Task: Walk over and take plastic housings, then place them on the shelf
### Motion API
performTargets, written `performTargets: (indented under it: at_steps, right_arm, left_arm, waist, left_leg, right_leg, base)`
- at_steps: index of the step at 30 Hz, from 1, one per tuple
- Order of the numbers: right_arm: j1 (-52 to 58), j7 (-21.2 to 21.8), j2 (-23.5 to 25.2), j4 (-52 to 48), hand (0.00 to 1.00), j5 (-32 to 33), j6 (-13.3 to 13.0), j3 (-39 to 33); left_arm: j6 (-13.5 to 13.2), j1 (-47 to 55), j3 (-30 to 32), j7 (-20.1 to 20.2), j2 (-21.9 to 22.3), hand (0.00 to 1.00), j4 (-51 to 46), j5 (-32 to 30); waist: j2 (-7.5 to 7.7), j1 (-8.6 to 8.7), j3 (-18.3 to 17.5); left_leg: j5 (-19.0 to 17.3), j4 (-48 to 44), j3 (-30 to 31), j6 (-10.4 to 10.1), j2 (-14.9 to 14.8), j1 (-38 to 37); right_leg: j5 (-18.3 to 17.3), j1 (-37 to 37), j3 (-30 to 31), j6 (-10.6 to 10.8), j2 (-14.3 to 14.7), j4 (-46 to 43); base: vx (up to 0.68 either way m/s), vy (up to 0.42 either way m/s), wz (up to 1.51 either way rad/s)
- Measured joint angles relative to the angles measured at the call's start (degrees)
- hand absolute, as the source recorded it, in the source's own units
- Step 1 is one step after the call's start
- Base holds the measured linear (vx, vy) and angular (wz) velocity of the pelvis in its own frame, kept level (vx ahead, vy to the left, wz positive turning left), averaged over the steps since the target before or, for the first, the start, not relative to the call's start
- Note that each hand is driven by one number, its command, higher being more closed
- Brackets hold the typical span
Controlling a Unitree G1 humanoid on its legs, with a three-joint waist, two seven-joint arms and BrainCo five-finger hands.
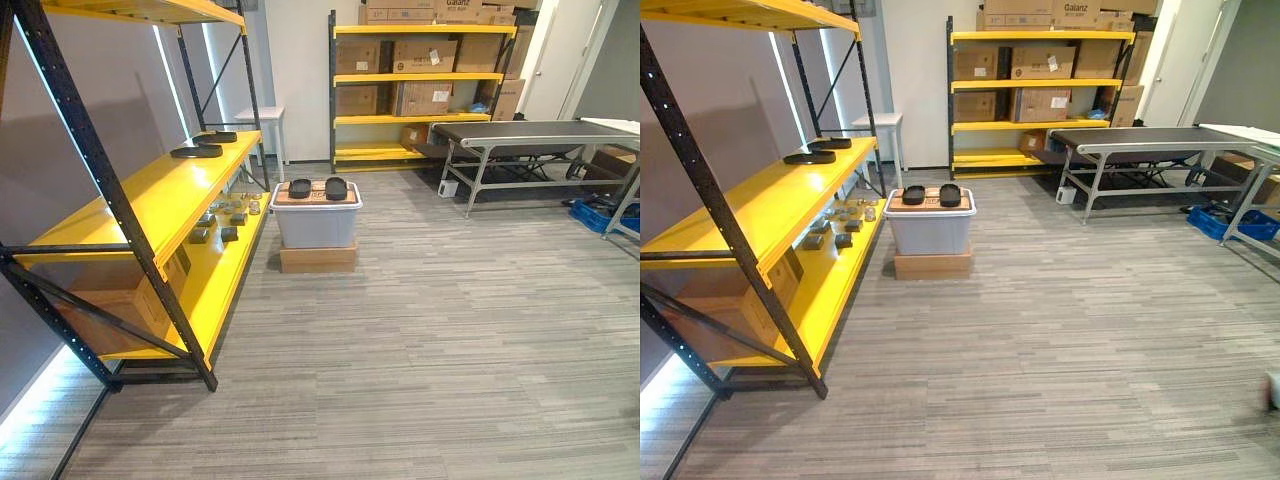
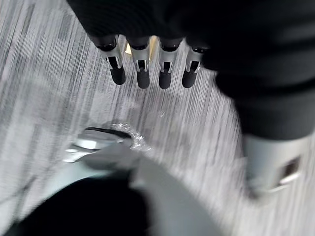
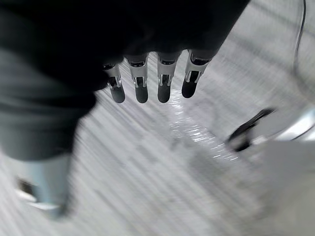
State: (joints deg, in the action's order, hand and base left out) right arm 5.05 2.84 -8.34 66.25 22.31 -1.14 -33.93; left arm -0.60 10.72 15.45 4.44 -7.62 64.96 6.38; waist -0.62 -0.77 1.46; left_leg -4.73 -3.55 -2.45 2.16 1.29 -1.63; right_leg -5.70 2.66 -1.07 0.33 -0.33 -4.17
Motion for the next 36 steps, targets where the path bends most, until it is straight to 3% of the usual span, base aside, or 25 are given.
performTargets:
  at_steps: [7, 12, 21, 32, 34, 36]
  right_arm:
    - [-5.9, 0.6, -3.4, -0.4, 0.00, -0.1, -0.3, -1.9]
    - [-8.1, 0.5, -5.6, -0.5, 0.00, -0.6, -2.3, -1.8]
    - [-7.7, 0.8, -3.2, -0.2, 0.00, -0.5, -2.3, -0.8]
    - [-7.8, -2.2, -0.8, -0.1, 0.00, -0.5, -2.3, 0.3]
    - [-8.6, -2.7, -0.4, -0.1, 0.00, -0.5, -2.3, 0.3]
    - [-9.4, -2.8, -0.4, -0.1, 0.00, -0.5, -2.3, 0.4]
  left_arm:
    - [-1.6, -4.2, 3.6, -0.2, -3.8, 0.00, -1.0, 2.0]
    - [-2.8, -4.2, 4.4, -0.3, -4.3, 0.00, -2.7, 4.9]
    - [-3.2, -3.6, 5.6, -1.8, 0.5, 0.00, -2.5, 6.9]
    - [-3.3, -3.7, 5.2, -4.3, 0.8, 0.00, -2.6, 5.2]
    - [-3.3, -3.8, 4.5, -4.4, 0.7, 0.00, -3.1, 5.2]
    - [-3.3, -4.5, 2.1, -4.3, 0.6, 0.00, -3.4, 5.2]
  waist:
    - [-0.47, 0.07, 1.9]
    - [-0.55, 0.02, 2.1]
    - [-1.21, 0.08, 2.8]
    - [-1.21, 0.04, 2.9]
    - [-1.02, -0.16, 3.9]
    - [-1.39, -0.03, 6.8]
  left_leg:
    - [0.5, 4.5, -0.1, -1.0, 0.1, -3.9]
    - [0.0, 5.2, -0.1, -2.2, 0.0, -5.1]
    - [-0.6, 5.2, 0.5, -3.2, 0.0, -6.7]
    - [-0.7, 5.1, 0.5, -3.2, 0.1, -5.4]
    - [-1.9, 4.2, -0.5, -2.4, 0.7, -4.6]
    - [-4.9, -0.4, -1.3, 0.6, 0.7, -3.6]
  right_leg:
    - [0.3, 2.8, -1.3, 0.5, 0.0, 1.8]
    - [0.2, 3.6, -1.6, 0.9, 0.0, 1.8]
    - [-0.2, 5.6, -3.1, 1.4, -0.1, 1.7]
    - [-0.2, 4.3, -4.0, 1.5, -0.3, 1.2]
    - [-2.7, 2.4, -4.2, 2.8, -1.2, -1.6]
    - [-7.1, -4.6, -4.5, 6.8, -2.4, -18.0]
  base:
    - [0.10, 0.000, -0.01]
    - [0.02, 0.002, -0.01]
    - [0.00, -0.015, 0.06]
    - [-0.06, -0.016, 0.01]
    - [-0.06, 0.001, -0.22]
    - [-0.09, 0.019, -0.23]
